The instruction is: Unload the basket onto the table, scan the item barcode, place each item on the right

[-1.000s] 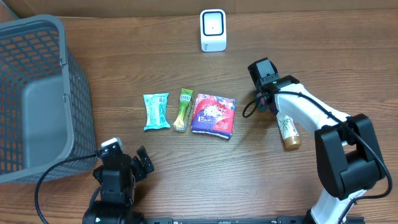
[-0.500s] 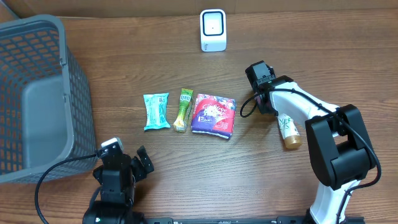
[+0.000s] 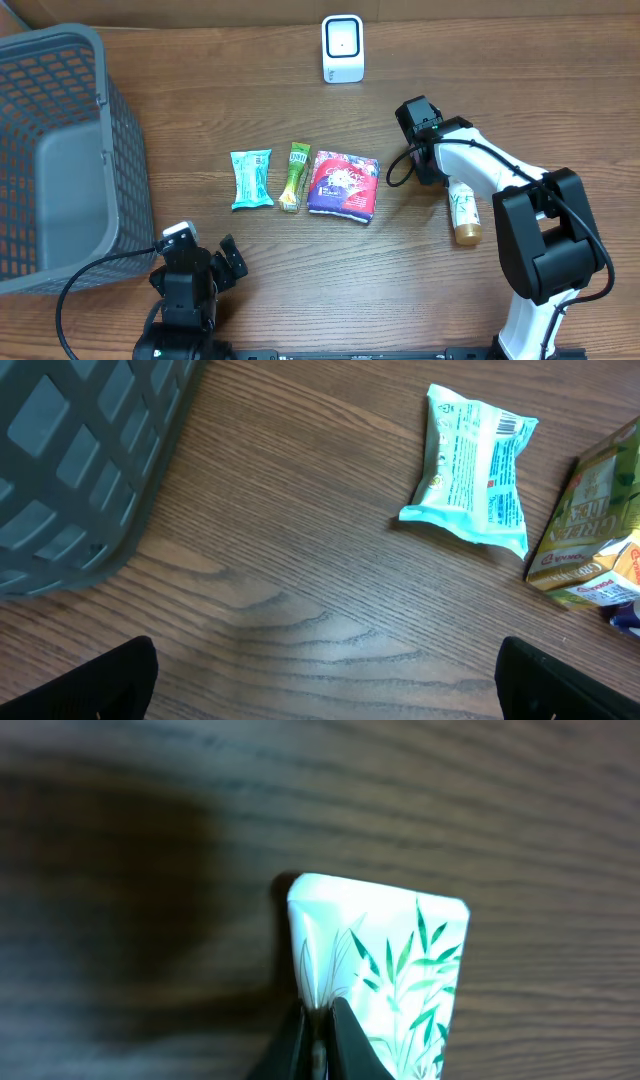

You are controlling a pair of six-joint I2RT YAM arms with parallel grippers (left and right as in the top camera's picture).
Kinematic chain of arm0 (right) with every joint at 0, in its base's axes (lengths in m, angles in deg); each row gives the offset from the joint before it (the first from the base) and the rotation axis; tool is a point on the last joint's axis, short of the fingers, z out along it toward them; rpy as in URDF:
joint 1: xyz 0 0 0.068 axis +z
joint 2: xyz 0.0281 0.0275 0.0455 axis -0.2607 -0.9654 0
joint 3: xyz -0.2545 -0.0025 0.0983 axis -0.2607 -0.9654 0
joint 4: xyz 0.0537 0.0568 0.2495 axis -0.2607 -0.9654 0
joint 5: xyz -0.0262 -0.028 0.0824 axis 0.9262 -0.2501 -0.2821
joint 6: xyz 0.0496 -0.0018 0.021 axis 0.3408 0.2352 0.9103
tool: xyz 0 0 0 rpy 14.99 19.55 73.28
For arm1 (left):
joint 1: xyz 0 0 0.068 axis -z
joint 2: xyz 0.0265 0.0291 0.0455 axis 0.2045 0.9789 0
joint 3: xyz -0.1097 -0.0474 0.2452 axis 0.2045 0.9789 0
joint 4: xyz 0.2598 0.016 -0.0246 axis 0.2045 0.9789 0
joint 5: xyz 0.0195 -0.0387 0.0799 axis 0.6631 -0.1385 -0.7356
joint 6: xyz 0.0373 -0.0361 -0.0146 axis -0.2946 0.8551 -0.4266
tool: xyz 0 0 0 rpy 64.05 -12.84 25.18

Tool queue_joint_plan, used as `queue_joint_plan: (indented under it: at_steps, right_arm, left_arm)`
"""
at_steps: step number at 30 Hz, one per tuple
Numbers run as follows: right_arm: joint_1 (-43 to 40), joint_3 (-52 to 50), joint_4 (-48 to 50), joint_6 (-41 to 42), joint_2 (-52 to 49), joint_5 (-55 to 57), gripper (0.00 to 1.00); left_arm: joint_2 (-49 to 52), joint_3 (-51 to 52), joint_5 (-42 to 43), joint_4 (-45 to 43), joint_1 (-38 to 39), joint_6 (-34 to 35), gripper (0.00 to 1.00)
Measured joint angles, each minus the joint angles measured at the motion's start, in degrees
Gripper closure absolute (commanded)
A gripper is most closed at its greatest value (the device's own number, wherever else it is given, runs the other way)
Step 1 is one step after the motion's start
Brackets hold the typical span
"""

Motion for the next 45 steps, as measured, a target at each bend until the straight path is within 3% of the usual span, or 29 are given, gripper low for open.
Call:
queue_joint_plan:
  at_steps: [9,20,27,35,41,45]
  right_arm:
    - [-0.31,7.17,-11.39,1.4,1.09,-20.7,0.96]
    - [-7.74,8.68,-11.96,2.67,8.13,-56.68,0.96]
    - [-15.08,8.22,-11.98,2.99,8.11,-59.67,0.96]
    - [-15.96,3.39,-11.8,3.85,8.11,-53.9,0.96]
    - [-13.53,3.17,-11.76,4.63,8.11,-53.18,0.6]
    - [-7.43,3.17,-10.51,5.81,8.11,-47.58,0.53]
  left_arm:
    - [0.0,0.0,0.0,0.0,0.0,0.0,0.0]
    - [0.0,0.0,0.0,0.0,0.0,0.0,0.0]
    - [0.0,0.0,0.0,0.0,0.0,0.0,0.0]
    - [0.0,0.0,0.0,0.0,0.0,0.0,0.01]
    - [0.0,0.0,0.0,0.0,0.0,0.0,0.01]
    - [0.0,0.0,0.0,0.0,0.0,0.0,0.0]
